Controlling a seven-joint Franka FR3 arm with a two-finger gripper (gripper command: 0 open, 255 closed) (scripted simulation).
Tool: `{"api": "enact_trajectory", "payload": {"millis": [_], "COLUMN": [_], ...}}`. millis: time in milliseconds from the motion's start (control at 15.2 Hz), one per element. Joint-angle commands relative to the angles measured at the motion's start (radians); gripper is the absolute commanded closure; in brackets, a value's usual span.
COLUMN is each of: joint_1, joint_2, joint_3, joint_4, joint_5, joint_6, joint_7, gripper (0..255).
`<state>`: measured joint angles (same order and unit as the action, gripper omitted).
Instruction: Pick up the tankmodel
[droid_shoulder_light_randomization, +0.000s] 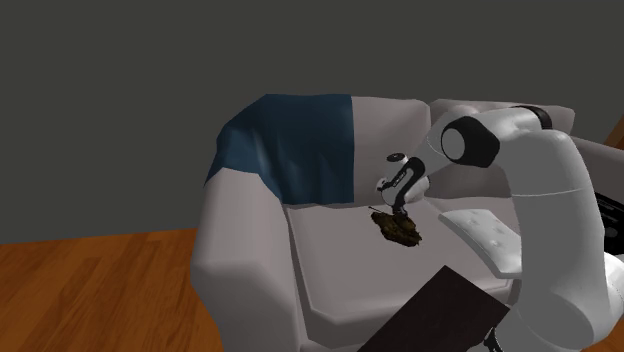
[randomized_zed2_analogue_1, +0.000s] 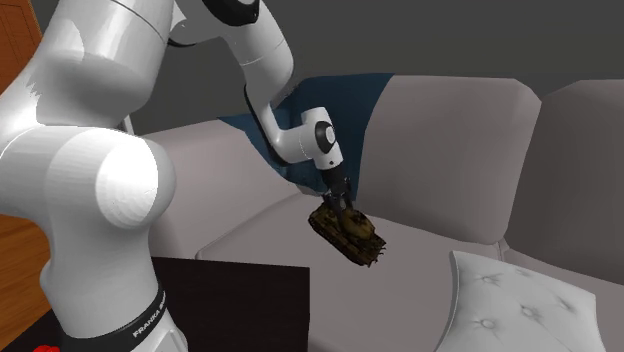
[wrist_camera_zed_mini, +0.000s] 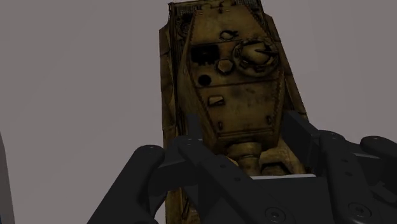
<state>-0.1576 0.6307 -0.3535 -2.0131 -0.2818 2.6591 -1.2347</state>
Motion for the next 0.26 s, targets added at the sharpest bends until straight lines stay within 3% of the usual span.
{"api": "enact_trajectory", "payload": {"millis": [0, 198], "joint_1": [0.004, 0.005], "joint_2": [-0.026, -0.040], "joint_3": [-0.003, -0.005], "joint_4": [-0.005, -0.008], "joint_5": [-0.002, -0.003], "joint_6": [-0.018, -0.028], "joint_7": [-0.004, -0.007], "gripper": [255, 255]}}
